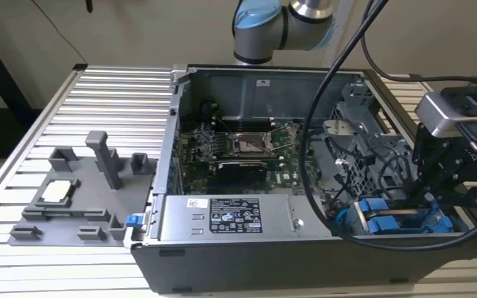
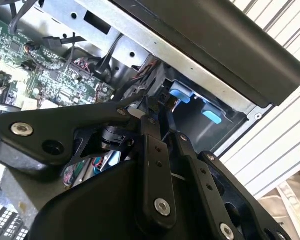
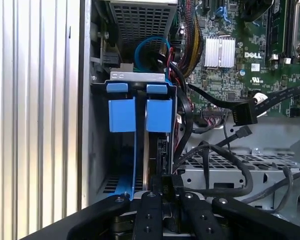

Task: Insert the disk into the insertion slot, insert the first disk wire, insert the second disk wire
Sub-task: 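Insert the first disk wire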

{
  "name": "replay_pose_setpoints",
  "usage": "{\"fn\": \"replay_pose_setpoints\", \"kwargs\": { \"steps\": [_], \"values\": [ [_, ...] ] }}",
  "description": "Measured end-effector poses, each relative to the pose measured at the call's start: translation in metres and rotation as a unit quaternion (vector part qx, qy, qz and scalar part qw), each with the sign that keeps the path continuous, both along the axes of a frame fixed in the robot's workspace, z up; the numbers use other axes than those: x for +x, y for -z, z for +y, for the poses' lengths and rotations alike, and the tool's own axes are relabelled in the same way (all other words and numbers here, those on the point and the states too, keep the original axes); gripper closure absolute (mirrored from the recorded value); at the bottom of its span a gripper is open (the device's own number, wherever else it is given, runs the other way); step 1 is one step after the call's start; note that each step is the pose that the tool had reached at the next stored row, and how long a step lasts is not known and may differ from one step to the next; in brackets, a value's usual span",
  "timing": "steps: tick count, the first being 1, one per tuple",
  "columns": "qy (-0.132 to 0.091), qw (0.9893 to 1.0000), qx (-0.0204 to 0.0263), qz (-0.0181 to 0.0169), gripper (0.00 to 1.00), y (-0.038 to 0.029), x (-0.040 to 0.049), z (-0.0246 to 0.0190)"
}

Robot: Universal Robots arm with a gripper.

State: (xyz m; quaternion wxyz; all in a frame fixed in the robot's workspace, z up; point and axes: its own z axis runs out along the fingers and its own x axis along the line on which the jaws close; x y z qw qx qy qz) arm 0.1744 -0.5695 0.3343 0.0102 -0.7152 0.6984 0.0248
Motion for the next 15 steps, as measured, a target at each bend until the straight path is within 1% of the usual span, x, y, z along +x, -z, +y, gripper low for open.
{"fn": "replay_pose_setpoints", "kwargs": {
  "steps": [6, 7, 9, 15],
  "values": [
    [0.000, 1.0000, 0.0007, 0.0000, 0.80, 0.0009, 0.0000, 0.0000],
    [0.000, 1.0000, 0.0004, 0.0000, 0.73, 0.0006, 0.0001, 0.0000],
    [0.000, 1.0000, 0.0002, 0.0000, 0.73, -0.0007, 0.0001, 0.0000],
    [0.000, 1.0000, 0.0003, 0.0000, 0.73, -0.0076, 0.0001, 0.0000]
  ]
}}
